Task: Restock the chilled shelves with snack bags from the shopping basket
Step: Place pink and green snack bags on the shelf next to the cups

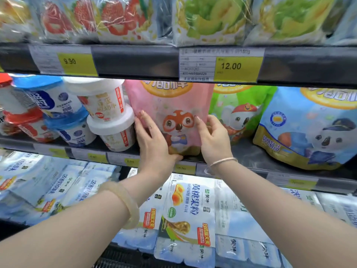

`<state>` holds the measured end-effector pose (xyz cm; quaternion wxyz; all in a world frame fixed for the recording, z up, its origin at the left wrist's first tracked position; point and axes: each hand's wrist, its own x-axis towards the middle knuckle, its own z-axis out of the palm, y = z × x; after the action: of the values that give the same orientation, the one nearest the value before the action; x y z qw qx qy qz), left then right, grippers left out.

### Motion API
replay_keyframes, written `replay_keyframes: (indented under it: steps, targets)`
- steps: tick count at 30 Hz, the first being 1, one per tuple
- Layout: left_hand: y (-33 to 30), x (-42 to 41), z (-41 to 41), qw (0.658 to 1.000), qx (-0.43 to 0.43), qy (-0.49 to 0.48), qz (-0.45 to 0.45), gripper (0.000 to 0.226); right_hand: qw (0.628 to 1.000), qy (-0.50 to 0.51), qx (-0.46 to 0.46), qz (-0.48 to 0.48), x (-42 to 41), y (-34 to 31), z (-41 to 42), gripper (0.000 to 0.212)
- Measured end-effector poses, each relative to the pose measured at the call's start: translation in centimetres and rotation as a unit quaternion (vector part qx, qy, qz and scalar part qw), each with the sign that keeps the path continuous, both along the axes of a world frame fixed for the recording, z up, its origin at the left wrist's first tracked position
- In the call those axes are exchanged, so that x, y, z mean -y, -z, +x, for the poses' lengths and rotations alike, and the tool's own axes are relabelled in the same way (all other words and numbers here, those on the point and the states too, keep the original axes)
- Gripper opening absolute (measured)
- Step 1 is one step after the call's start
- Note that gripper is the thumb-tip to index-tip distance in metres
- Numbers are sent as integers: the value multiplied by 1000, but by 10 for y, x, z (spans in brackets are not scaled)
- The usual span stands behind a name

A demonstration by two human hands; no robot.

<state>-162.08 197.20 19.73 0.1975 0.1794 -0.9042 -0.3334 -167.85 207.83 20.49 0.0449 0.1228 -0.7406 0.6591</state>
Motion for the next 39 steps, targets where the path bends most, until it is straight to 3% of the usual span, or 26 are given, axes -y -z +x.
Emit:
replay_keyframes:
  steps: [3,4,6,8,11,15,18,25,30,34,37,39]
  targets:
    - [0,-9,13,975,-73,22,-208,131,979,138,-136,66,-28,1,9,15]
    - [-2,-12,13,950,-105,49,-291,124,951,188,-205,135,-38,0,8,21]
    - [-9,-19,6,877,-128,110,-449,103,859,245,-311,324,-56,-2,-2,42]
    - [-15,-26,-7,785,-101,137,-595,62,772,206,-362,480,-66,-1,-14,68]
    - [-24,-34,-22,725,-38,152,-671,23,709,117,-352,600,-68,-2,-28,91]
    - [-31,-35,-30,677,-20,157,-719,27,723,89,-308,612,-60,1,-45,89]
    - [-28,-29,-36,666,-42,157,-728,42,753,129,-293,575,-48,8,-46,85]
    - [-26,-10,-42,649,-21,163,-742,62,768,197,-264,549,-50,11,-64,110]
    - [-26,-10,-42,658,21,189,-729,70,764,205,-258,555,-56,16,-73,111]
    - [-32,-18,-43,655,80,142,-738,85,763,192,-234,572,-53,15,-71,111]
    - [-29,-27,-52,674,141,146,-710,90,776,138,-238,567,-54,10,-68,108]
    - [-32,-35,-58,704,130,151,-682,82,791,108,-254,546,-63,10,-56,109]
